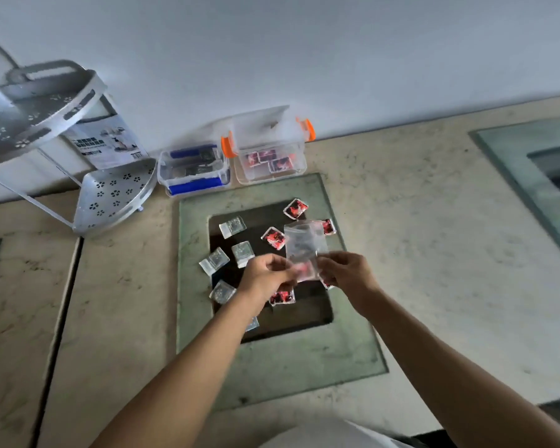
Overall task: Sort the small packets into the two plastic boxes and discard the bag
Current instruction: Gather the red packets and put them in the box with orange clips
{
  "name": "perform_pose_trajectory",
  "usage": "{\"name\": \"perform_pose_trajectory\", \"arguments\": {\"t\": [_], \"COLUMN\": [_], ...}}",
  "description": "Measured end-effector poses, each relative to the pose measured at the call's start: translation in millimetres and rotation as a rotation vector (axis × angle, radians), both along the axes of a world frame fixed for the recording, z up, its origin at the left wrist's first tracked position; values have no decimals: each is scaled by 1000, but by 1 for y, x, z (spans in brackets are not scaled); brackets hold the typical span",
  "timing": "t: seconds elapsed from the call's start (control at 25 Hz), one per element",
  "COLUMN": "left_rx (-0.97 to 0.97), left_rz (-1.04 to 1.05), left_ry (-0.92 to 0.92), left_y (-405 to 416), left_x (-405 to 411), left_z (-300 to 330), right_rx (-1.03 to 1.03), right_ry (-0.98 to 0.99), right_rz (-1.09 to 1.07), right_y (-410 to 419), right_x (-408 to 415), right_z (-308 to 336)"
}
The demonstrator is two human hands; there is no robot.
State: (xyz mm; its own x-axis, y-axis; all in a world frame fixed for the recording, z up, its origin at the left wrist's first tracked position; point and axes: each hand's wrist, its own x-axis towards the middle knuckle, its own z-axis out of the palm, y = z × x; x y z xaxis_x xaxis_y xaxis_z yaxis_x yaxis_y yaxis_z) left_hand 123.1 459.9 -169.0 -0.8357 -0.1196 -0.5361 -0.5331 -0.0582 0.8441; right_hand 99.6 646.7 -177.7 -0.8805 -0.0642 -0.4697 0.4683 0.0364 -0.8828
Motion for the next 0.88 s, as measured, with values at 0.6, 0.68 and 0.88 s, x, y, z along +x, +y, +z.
{"name": "perform_pose_trajectory", "arguments": {"t": [0.6,0.68,0.88], "left_rx": [-448,-487,-482], "left_rz": [-615,-583,-495], "left_ry": [-214,-230,-252], "left_y": [180,178,178], "left_x": [89,94,100], "left_z": [-79,-81,-76], "right_rx": [558,631,811], "right_ry": [-167,-150,-87], "right_rz": [-136,-137,-94], "right_y": [197,197,188], "right_x": [148,149,156], "right_z": [-88,-89,-85]}}
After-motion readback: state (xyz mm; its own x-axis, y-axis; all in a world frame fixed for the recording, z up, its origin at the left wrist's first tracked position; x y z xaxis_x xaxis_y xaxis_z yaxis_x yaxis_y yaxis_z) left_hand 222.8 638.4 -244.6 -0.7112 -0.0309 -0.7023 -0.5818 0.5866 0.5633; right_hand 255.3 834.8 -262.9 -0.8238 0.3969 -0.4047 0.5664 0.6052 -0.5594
